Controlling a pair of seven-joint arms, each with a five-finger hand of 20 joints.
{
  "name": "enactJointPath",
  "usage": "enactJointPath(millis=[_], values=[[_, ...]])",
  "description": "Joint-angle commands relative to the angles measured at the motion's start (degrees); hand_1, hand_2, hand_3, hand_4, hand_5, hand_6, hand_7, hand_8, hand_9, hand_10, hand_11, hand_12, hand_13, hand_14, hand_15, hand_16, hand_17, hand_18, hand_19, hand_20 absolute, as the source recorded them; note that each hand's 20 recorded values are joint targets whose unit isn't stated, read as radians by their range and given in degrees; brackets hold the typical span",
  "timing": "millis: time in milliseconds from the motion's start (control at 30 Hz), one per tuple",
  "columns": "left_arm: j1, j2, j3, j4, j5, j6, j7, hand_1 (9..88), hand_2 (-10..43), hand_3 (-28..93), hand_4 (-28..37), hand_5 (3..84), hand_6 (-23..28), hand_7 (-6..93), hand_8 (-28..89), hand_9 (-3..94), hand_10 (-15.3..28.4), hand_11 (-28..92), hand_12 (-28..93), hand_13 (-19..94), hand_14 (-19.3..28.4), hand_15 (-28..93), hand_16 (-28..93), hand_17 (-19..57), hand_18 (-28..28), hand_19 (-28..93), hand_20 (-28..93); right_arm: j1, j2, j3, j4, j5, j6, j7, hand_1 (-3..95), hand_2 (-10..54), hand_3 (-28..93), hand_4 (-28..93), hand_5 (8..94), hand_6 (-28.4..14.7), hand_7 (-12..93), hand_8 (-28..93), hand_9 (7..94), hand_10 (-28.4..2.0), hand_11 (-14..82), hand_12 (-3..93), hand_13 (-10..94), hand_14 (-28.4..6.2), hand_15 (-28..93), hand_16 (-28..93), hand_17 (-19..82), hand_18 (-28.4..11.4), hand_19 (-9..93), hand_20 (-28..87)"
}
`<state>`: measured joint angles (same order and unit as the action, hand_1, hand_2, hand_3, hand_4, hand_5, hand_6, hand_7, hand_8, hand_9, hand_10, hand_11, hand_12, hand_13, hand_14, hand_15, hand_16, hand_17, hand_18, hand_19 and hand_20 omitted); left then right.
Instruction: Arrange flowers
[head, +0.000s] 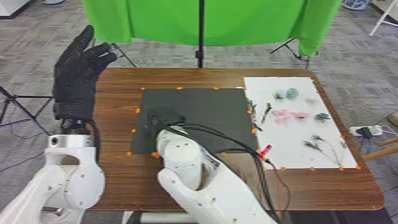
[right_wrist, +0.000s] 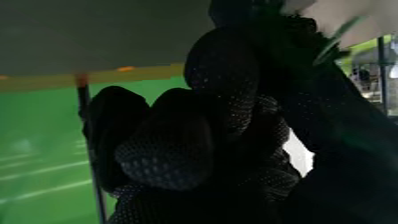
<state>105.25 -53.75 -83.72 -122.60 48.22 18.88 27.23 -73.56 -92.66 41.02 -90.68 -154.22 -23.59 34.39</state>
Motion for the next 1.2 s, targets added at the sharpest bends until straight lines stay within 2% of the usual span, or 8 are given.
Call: enactJointPath(millis=[33,167,300,433,533,600,867,1200], values=[[-4.68,-3.98,0.03,2.82,2.89,-4.25,-4.55,23.7,8.0,73,-24.3,32.7,6.6,9.8,-7,30.9,18.1,26,15,21,22.2,48,-3,-10.3,20.9,42,23,1.83,-1.33,1.36,6.44,-6.5,10.65,3.05,43.1,2.7,70,-24,93.7,1.4,27,-16,93.7,-10.9,55.1,18.1,94,-7.5,70,20,63,-20.3,93,47],[-3.91,-5.39,-1.55,2.6,3.7,-4.4,-6.17,23.8,8.0,73,-24.2,32.6,6.6,9.8,-7,30.9,18.0,26,15,21,22.3,48,-3,-10.3,20.9,42,23,0.87,-2.03,3.02,6.14,-7.75,8.62,0.88,43.3,3.6,70,-24,93.7,1.4,28,-16,93.7,-10.7,54.7,17.6,94,-6.7,70,19,64,-19.4,93,46],[1.42,-6.13,-4.17,0.48,3.78,-5.1,-7.31,23.9,7.9,73,-24.2,32.7,6.6,9.7,-7,30.9,18.0,26,15,21,22.3,48,-3,-10.3,20.9,42,23,-0.58,4.79,-1.42,-1.84,6.4,9.55,1.24,35.4,8.7,77,-23,93.7,0.6,24,-16,93.7,-10.5,51.9,18.1,94,-6.7,68,20,63,-19.7,93,47],[5.15,-5.99,-5.88,-1.05,3.58,-5.0,-6.8,24.0,8.0,73,-24.1,32.7,6.6,9.7,-7,30.9,18.0,26,15,21,22.3,48,-3,-10.3,20.8,42,23,-1.29,10.7,-4.72,-7.18,7.52,13.53,-4.89,22.8,12.5,79,-20,91.0,-2.4,16,-14,91.1,-13.6,48.7,23.8,86,-10.9,73,22,55,-23.1,93,50],[5.81,-5.75,-6.51,-1.28,3.4,-5.27,-6.74,24.1,8.0,73,-24.1,32.7,6.6,9.8,-7,30.9,18.1,26,15,21,22.3,48,-3,-10.3,20.8,42,24,-3.45,10.48,-1.53,-9.92,8.95,6.02,-12.82,20.9,12.7,79,-20,83.2,-3.4,13,-12,83.2,-16.6,50.0,23.8,78,-13.6,76,20,47,-24.3,93,46],[5.7,-5.7,-6.42,-1.24,3.1,-5.07,-6.06,24.1,8.0,73,-24.0,32.6,6.6,9.8,-7,30.9,18.1,26,15,21,22.3,48,-3,-10.3,20.8,42,23,-4.19,9.19,0.21,-10.72,9.56,-0.95,-15.05,19.0,13.7,79,-20,76.4,-3.2,12,-11,76.6,-18.6,52.1,23.8,72,-15.7,77,19,40,-25.0,93,42],[3.35,-5.74,-5.07,-0.25,2.84,-5.95,-5.35,24.2,8.1,73,-24.1,32.5,6.5,9.8,-7,30.9,18.1,26,15,21,22.3,48,-3,-10.3,20.8,42,24,-3.58,7.01,0.63,-8.24,-1.57,-7.0,-18.72,12.0,15.6,79,-21,64.5,-0.9,10,-11,56.9,-23.8,62.2,24.5,54,-19.8,87,15,27,-25.0,91,39],[1.65,-5.7,-3.77,0.54,2.35,-6.06,-4.5,24.1,8.1,73,-24.0,32.6,6.6,9.7,-7,30.9,18.1,26,15,21,22.4,48,-3,-10.3,20.9,42,24,-1.49,6.08,-0.52,-5.07,-6.84,-5.08,-14.98,7.6,20.9,77,-22,52.6,1.5,9,-11,41.1,-28.3,70.8,26.0,42,-23.6,93,18,22,-25.5,90,39]])
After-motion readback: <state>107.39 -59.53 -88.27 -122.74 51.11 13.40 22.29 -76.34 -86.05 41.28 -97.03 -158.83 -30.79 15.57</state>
